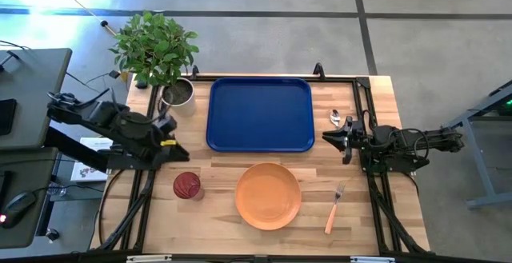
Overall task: Pick and place plate/cup/fork/spoon on tray
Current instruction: Put the violet glass on the blue serving tray
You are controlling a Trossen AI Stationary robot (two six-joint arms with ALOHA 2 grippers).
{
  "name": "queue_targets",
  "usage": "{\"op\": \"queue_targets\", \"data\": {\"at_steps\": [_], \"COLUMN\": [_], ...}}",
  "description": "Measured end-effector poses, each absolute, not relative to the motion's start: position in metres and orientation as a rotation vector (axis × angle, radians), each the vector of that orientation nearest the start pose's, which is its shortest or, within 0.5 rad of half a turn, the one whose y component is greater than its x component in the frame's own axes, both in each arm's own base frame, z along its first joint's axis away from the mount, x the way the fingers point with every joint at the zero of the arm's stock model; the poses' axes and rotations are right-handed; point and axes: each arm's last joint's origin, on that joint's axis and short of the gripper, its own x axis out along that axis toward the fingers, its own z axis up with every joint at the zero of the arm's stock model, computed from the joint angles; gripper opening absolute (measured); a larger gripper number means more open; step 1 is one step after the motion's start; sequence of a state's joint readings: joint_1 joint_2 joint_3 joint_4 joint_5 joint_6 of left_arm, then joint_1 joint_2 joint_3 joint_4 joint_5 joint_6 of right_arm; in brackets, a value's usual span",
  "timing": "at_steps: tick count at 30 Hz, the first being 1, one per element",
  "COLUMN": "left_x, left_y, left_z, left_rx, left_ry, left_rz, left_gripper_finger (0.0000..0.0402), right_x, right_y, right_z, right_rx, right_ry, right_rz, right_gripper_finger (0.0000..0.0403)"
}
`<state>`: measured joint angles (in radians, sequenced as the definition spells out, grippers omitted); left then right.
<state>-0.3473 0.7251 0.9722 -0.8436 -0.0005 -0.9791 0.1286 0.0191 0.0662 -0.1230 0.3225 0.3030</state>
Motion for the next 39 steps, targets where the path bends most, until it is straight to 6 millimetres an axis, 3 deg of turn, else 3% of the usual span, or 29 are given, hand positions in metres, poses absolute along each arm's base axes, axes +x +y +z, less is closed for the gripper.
{"op": "queue_targets", "data": {"at_steps": [4, 12, 19, 29, 39], "left_x": [0.127, 0.136, 0.137, 0.156, 0.156], "left_y": [-0.048, -0.052, -0.051, -0.061, -0.069], "left_z": [0.343, 0.354, 0.336, 0.317, 0.309], "left_rx": [-0.871, -0.791, -0.665, -0.471, -0.425], "left_ry": [0.772, 0.754, 0.925, 1.079, 1.163], "left_rz": [-0.063, -0.090, 0.009, 0.001, -0.001], "left_gripper_finger": [0.0142, 0.0142, 0.0142, 0.0142, 0.0142], "right_x": [0.093, 0.093, 0.093, 0.093, 0.093], "right_y": [0.003, 0.003, 0.003, 0.003, 0.003], "right_z": [0.173, 0.173, 0.173, 0.173, 0.173], "right_rx": [0.269, 0.269, 0.269, 0.269, 0.269], "right_ry": [0.046, 0.046, 0.046, 0.046, 0.046], "right_rz": [-0.203, -0.203, -0.203, -0.203, -0.203], "right_gripper_finger": [0.0062, 0.0062, 0.0062, 0.0062, 0.0062]}}
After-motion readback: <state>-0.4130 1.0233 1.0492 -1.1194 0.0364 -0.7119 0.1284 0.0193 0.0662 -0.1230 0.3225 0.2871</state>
